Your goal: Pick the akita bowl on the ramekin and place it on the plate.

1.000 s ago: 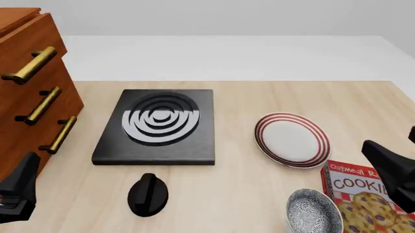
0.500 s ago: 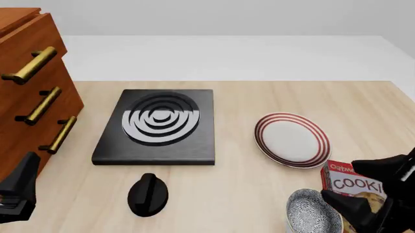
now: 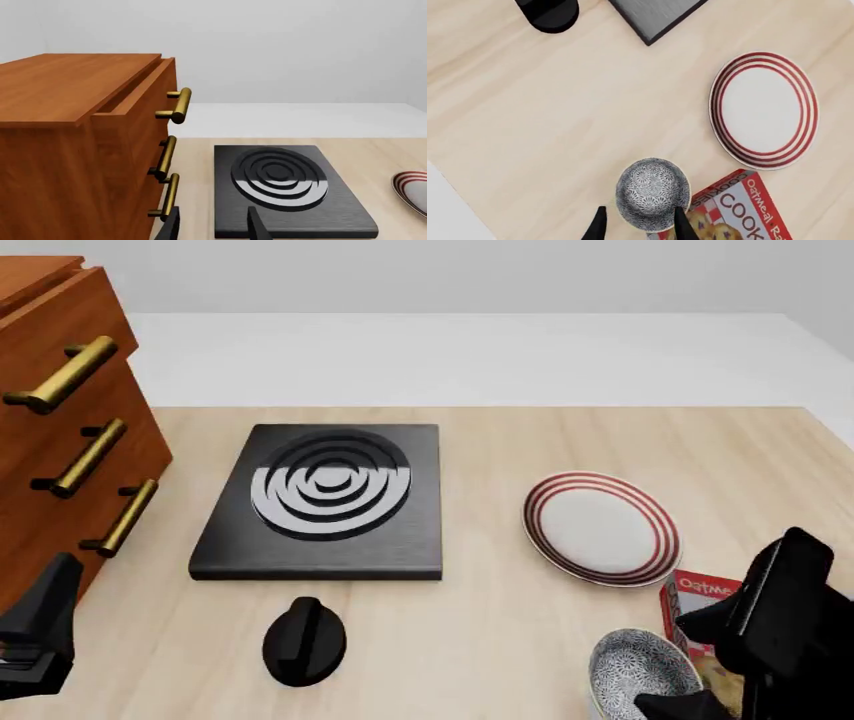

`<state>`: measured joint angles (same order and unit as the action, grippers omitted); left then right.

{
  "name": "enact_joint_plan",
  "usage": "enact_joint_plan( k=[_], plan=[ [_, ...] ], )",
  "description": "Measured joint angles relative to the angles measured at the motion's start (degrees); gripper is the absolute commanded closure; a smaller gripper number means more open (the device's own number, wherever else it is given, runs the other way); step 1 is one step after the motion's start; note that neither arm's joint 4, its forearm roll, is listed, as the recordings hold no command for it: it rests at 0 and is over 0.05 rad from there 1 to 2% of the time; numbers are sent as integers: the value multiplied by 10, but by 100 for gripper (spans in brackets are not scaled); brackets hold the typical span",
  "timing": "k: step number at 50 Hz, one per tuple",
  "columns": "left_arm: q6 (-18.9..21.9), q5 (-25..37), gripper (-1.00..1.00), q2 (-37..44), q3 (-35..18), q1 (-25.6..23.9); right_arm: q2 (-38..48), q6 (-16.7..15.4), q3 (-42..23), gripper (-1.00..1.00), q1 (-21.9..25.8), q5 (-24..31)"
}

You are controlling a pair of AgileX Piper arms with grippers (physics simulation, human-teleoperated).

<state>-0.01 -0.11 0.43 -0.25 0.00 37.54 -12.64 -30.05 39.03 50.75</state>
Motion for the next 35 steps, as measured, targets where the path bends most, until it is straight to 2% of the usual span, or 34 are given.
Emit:
enact_joint_plan(
  k=[15, 35],
  plan=[
    [0, 0, -100, 0, 0, 0, 66, 10, 5, -100, 50, -12],
    [0, 0, -100, 0, 0, 0, 121, 17, 32, -100, 75, -63]
  ],
)
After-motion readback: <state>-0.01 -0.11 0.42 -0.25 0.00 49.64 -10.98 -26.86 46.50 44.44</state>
